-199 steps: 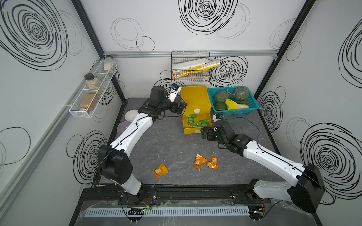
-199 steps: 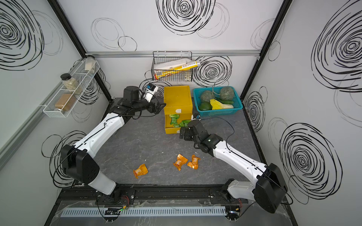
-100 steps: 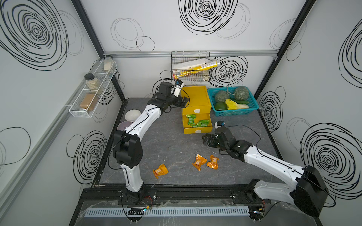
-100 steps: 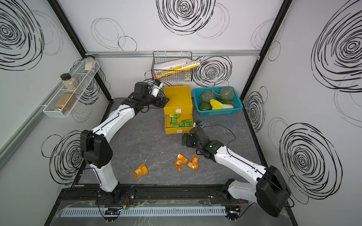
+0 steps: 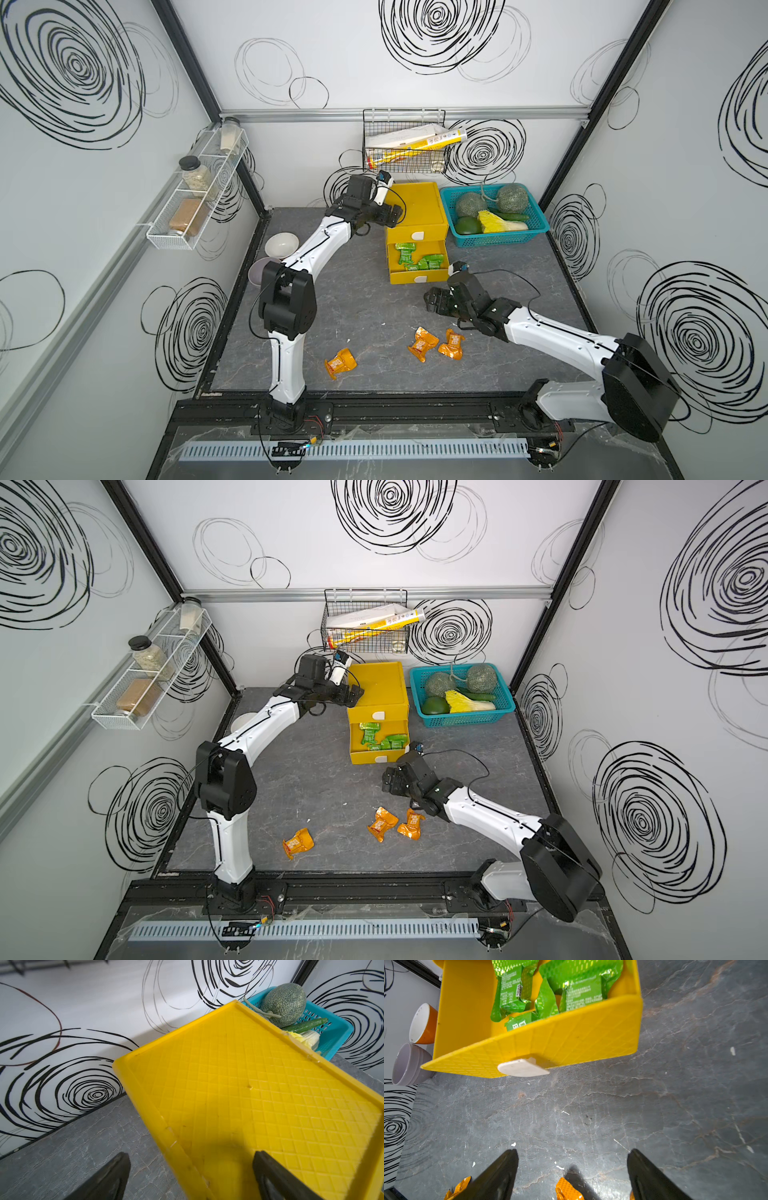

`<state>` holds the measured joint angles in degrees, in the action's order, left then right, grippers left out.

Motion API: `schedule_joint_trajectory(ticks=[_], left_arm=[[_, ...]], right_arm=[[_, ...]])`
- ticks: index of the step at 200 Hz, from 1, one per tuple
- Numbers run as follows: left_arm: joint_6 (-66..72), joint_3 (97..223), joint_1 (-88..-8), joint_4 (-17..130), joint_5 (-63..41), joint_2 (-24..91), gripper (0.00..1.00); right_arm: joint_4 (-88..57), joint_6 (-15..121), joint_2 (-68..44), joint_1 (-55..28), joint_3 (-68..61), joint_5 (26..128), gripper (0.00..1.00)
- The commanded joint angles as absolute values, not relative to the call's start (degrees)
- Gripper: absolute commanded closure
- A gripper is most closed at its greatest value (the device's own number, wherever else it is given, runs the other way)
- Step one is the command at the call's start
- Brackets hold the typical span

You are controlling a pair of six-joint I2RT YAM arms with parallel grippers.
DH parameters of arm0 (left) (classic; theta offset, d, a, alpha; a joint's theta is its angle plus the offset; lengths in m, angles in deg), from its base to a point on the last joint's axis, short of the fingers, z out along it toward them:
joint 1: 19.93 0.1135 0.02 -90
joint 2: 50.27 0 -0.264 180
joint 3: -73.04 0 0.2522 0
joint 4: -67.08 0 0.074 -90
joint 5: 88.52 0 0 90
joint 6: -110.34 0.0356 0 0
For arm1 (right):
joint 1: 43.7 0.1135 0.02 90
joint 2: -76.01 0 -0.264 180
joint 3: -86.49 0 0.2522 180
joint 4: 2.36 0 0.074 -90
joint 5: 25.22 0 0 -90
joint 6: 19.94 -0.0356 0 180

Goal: Place the cookies into the drawer by color
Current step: Close the drawer in the storage box.

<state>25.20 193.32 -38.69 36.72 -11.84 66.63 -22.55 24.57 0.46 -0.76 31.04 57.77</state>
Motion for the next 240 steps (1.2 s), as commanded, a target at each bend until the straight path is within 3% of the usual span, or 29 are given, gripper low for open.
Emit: schedule_joint_trajectory(ticks=[1,63,111,128,160,174,240], left_arm=[[25.0,191.8,-38.8,36.0,-11.0,67.9,0.02],[25.7,189.6,-38.7,36.6,-11.6,67.7,0.05],[25.8,189.4,-38.4,36.3,-11.8,67.8,0.05],[25.6,189.3,-38.3,36.3,-11.9,67.7,0.05],[25.7,188.4,-38.2,36.8,-12.5,67.3,0.05],[25.7,188.7,-38.1,36.7,-12.2,67.3,0.05],[24.9,188.5,-37.4,37.2,-12.6,66.8,0.05]], right_arm=[[-21.1,24.3,-1.6,-0.4,29.3,57.7,0.14],[-20.3,27.4,-8.4,-0.5,24.4,55.5,0.26],[-20.6,30.5,-12.2,-0.5,19.7,52.2,0.38],[-19.2,31.0,-13.0,-0.8,19.3,52.0,0.47],[-19.4,31.7,-15.2,-1.9,17.5,52.5,0.5],[-18.5,32.1,-16.1,-2.4,16.9,53.3,0.56],[-17.6,34.8,-20.2,-3.5,12.8,53.8,0.59]])
